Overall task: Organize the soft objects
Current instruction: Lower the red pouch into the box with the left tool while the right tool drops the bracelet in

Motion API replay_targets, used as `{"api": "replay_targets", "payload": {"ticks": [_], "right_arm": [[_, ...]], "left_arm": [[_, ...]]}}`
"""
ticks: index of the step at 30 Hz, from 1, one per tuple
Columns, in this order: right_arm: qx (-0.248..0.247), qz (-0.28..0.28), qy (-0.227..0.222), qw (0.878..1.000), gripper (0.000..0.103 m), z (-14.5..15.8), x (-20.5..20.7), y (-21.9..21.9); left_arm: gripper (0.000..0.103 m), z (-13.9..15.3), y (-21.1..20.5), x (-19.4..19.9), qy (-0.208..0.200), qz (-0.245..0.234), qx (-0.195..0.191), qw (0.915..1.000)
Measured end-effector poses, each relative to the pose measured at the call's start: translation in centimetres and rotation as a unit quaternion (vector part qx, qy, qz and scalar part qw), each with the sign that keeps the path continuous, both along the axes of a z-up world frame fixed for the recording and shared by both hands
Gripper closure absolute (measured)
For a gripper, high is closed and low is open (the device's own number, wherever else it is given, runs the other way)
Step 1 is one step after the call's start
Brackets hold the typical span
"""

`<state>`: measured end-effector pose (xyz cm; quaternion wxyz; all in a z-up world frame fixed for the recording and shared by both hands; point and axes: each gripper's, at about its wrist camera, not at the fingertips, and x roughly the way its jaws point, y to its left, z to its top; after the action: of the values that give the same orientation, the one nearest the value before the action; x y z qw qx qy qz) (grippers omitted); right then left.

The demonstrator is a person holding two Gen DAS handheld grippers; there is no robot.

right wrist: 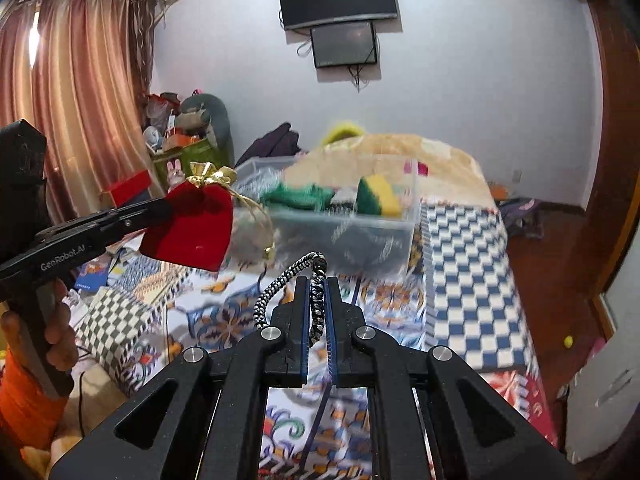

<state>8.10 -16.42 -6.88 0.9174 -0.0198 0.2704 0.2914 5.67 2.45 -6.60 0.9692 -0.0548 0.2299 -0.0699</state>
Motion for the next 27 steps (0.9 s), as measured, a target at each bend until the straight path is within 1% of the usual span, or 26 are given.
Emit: {"api": "replay_targets", "payload": {"ticks": [4,9,13,16,21,24,27], "right_arm": [[0.012,-0.007,-0.025,1.000,0.097,1.6,1.1,0.1],[0.019,-0.016,-0.059,0.998,0.097,3.6,2.4,0.4],[0.026,-0.025,-0.075,0.997,0.097,4.6,3.5,0.7],[0.032,-0.030,-0.079,0.996,0.097,4.9,4.6,1.0],[0.027,-0.034,-0.075,0.996,0.097,4.7,6.3,2.3],[0.022,-0.034,-0.064,0.997,0.097,4.1,7.4,2.9],[0.016,-0.031,-0.044,0.998,0.097,3.3,8.6,3.5]], "left_arm": [[0.097,1.3,0.2,0.8,-0.018,0.009,0.001,0.9998],[0.097,2.8,1.1,2.5,-0.036,0.024,-0.008,0.9990],[0.097,3.3,1.6,4.2,-0.040,0.034,-0.018,0.9985],[0.097,3.2,1.7,5.8,-0.035,0.041,-0.020,0.9983],[0.097,2.0,1.7,8.3,-0.011,0.044,-0.018,0.9988],[0.097,0.9,1.6,9.7,0.007,0.050,-0.009,0.9987],[0.097,-0.3,1.7,10.8,0.027,0.051,-0.005,0.9983]]}}
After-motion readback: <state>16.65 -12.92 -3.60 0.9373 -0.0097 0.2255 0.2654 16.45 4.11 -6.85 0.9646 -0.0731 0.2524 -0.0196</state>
